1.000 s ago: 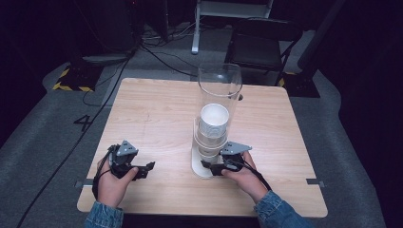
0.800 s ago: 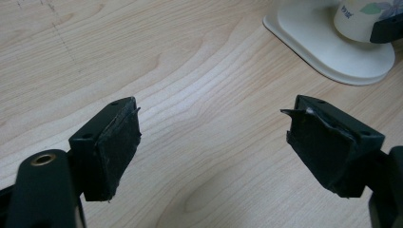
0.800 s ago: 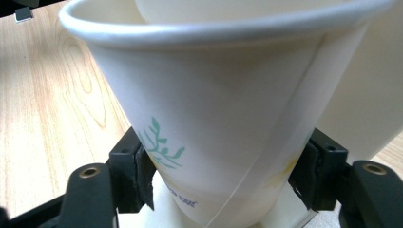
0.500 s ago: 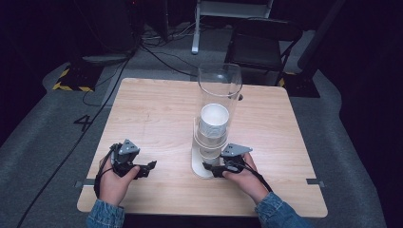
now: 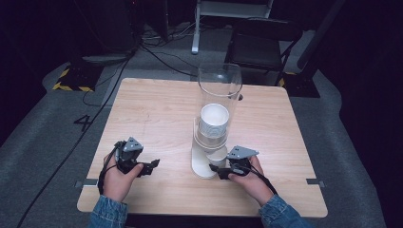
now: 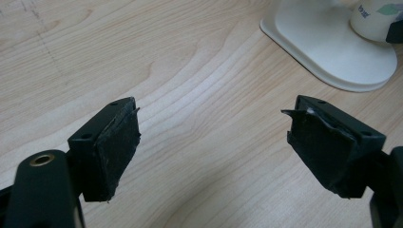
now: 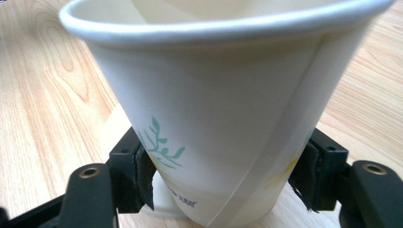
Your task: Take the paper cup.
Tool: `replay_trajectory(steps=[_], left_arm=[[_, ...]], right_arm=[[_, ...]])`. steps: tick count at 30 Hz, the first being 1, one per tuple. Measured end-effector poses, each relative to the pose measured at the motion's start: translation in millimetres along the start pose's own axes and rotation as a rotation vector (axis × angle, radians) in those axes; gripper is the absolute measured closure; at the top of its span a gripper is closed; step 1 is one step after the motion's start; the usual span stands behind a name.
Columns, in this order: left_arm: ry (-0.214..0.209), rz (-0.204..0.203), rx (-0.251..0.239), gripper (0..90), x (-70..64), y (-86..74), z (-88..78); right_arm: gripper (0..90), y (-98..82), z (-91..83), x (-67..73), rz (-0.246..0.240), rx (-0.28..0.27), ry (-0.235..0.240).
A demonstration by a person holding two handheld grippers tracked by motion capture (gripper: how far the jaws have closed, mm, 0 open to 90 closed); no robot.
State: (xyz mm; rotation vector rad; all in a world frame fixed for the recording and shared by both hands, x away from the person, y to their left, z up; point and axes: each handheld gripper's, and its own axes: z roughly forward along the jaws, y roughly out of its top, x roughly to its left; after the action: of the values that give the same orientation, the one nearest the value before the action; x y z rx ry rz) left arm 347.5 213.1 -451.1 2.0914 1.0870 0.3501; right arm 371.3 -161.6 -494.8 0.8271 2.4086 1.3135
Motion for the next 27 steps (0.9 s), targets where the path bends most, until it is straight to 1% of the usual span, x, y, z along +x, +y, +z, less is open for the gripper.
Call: replay_trajectory(steps=[4, 10, 12, 13, 14, 15, 16, 18, 19, 20, 21, 22, 23, 24, 25, 27], left_arm=[[-0.009, 0.007, 0.005, 17.0, -1.7, 5.7, 5.9], [-0.024, 0.004, 0.006, 17.0, -2.1, 10.0, 12.4], [-0.02, 0.016, 0.007, 17.0, -2.0, 12.0, 13.7], [-0.022, 0.011, 0.006, 17.0, -2.6, 12.6, 14.5], [-0.02, 0.021, 0.006, 16.9, -2.2, 13.5, 15.1], [-0.025, 0.013, 0.006, 16.9, -2.7, 13.8, 15.7], [-0.019, 0.019, 0.008, 16.9, -2.2, 14.5, 16.1], [-0.015, 0.019, 0.008, 16.8, -2.1, 14.6, 16.3], [-0.02, 0.014, 0.011, 16.8, -2.1, 14.6, 16.3], [-0.019, 0.017, 0.01, 16.5, -1.6, 14.8, 16.4], [-0.024, 0.011, 0.014, 16.5, -1.6, 14.7, 16.2], [-0.02, 0.014, 0.013, 16.4, -1.0, 14.8, 16.1], [-0.018, 0.014, 0.011, 16.4, -0.7, 14.6, 16.1], [-0.013, 0.012, 0.01, 16.4, -0.3, 14.5, 15.9], [-0.014, 0.009, 0.009, 16.4, -0.2, 14.4, 15.9], [-0.017, 0.003, 0.008, 16.4, -0.1, 14.2, 15.4]], right_arm=[[33.5, -6.1, -11.7, -6.2, 0.02, -0.002, -0.025], [33.5, -10.2, -19.7, -9.7, 0.035, -0.004, -0.043], [33.5, -11.7, -24.1, -10.6, 0.039, -0.007, -0.05], [33.5, -11.7, -24.1, -10.6, 0.039, -0.007, -0.05], [33.5, -12.1, -25.6, -11.1, 0.039, -0.009, -0.052], [33.5, -12.4, -27.8, -12.0, 0.043, -0.01, -0.053], [33.5, -12.4, -29.1, -12.8, 0.045, -0.009, -0.049], [33.6, -11.2, -34.8, -16.4, 0.056, 0.008, -0.049], [33.6, -10.5, -36.9, -18.1, 0.058, 0.011, -0.053], [33.6, -8.7, -42.5, -23.0, 0.058, 0.01, -0.057], [33.6, -8.7, -42.5, -23.0, 0.058, 0.01, -0.057], [33.6, -7.9, -44.6, -24.8, 0.063, 0.01, -0.057], [33.5, -6.8, -47.4, -27.8, 0.071, 0.005, -0.056], [33.5, -5.4, -52.2, -32.0, 0.098, -0.019, -0.065], [33.5, -5.4, -52.2, -32.0, 0.098, -0.019, -0.065], [33.5, -4.1, -56.0, -35.6, 0.124, -0.045, -0.07]])
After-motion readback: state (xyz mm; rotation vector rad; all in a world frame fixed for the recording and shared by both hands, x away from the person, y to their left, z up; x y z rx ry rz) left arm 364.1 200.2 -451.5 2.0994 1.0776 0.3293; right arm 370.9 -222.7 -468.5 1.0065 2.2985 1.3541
